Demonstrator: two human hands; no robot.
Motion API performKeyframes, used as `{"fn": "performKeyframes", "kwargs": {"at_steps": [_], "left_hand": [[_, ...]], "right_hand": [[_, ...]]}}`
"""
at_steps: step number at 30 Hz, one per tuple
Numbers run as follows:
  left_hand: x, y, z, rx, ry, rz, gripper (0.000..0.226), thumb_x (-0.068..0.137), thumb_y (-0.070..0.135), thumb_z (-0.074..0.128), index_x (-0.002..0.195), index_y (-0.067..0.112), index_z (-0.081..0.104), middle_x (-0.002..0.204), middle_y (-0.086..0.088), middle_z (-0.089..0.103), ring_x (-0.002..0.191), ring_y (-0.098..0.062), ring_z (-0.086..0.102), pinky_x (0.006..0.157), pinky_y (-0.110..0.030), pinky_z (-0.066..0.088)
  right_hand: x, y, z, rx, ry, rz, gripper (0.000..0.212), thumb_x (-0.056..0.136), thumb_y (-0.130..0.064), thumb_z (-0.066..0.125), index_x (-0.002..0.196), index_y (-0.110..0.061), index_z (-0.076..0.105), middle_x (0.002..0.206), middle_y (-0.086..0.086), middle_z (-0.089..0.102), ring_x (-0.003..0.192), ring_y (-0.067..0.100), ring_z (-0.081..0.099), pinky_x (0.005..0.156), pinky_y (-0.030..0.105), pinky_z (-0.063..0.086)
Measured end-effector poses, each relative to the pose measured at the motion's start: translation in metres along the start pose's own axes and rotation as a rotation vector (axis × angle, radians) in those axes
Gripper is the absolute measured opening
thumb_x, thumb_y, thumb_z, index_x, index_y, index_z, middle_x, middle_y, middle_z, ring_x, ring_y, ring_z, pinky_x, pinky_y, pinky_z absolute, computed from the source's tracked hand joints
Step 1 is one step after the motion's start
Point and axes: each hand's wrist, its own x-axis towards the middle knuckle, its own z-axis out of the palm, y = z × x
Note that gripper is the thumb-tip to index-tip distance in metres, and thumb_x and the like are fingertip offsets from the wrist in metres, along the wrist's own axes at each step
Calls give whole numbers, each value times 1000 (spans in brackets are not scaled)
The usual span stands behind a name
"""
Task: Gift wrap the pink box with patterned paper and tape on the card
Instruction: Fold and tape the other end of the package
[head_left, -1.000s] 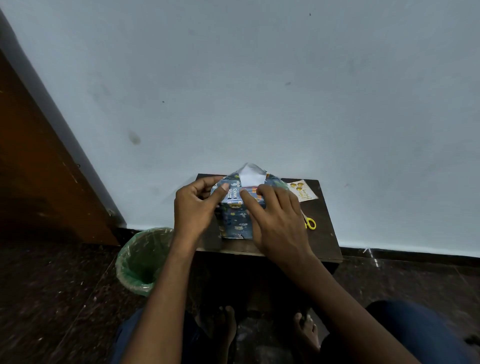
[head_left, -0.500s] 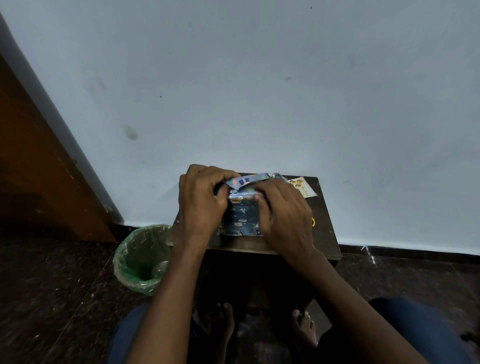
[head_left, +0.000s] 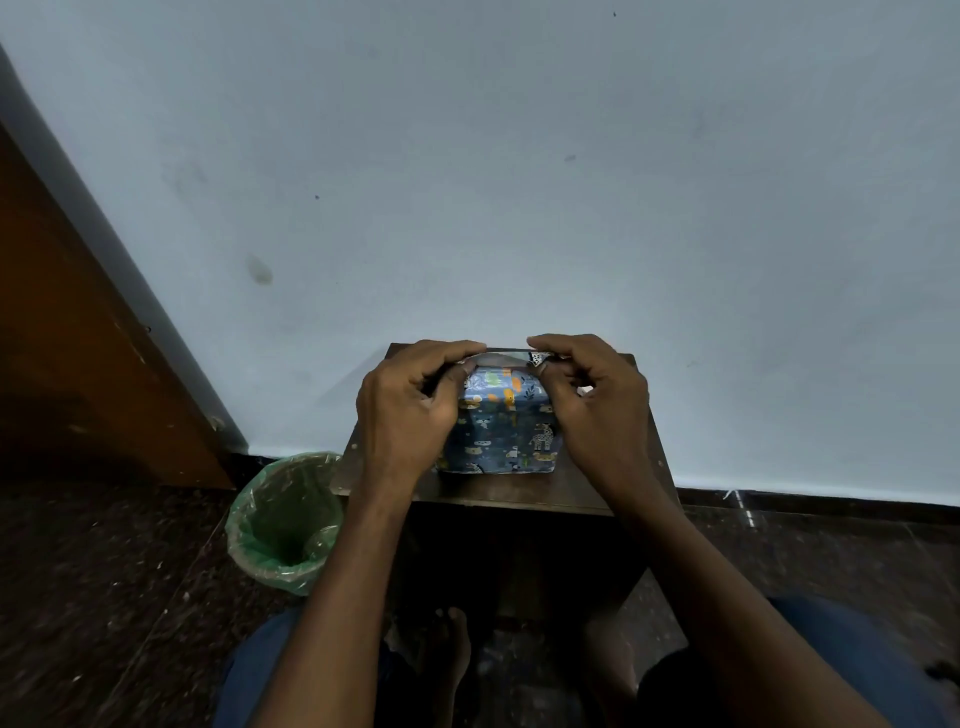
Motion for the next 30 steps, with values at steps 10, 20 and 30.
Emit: {"fn": "performKeyframes", "kwargs": {"at_steps": [10, 20, 30], "left_hand": [[3, -5, -5, -136, -71, -34, 31, 85, -13, 67, 89, 14, 81, 103, 3, 79, 106, -24, 74, 90, -49, 60], [3, -3, -5, -64, -69, -60, 21, 91, 10, 83, 109, 20, 82, 106, 8, 78, 96, -18, 72, 84, -38, 61], [3, 0, 0, 200, -16, 51, 15, 94, 14, 80, 107, 21, 82, 99, 8, 67, 96, -16, 63, 77, -34, 54]], "right_hand": [[-1, -3, -2, 69, -2, 66, 22, 88, 7, 65, 90, -12, 76, 89, -6, 75, 83, 3, 67, 73, 10, 46], [1, 1, 3, 52, -5, 2, 28, 85, -7, 83, 112, -14, 77, 95, -2, 73, 82, 12, 71, 80, 20, 56], [-2, 5, 11, -122, 14, -142, 22, 89, -2, 75, 107, -13, 79, 101, -2, 68, 92, 10, 65, 79, 24, 52]]}}
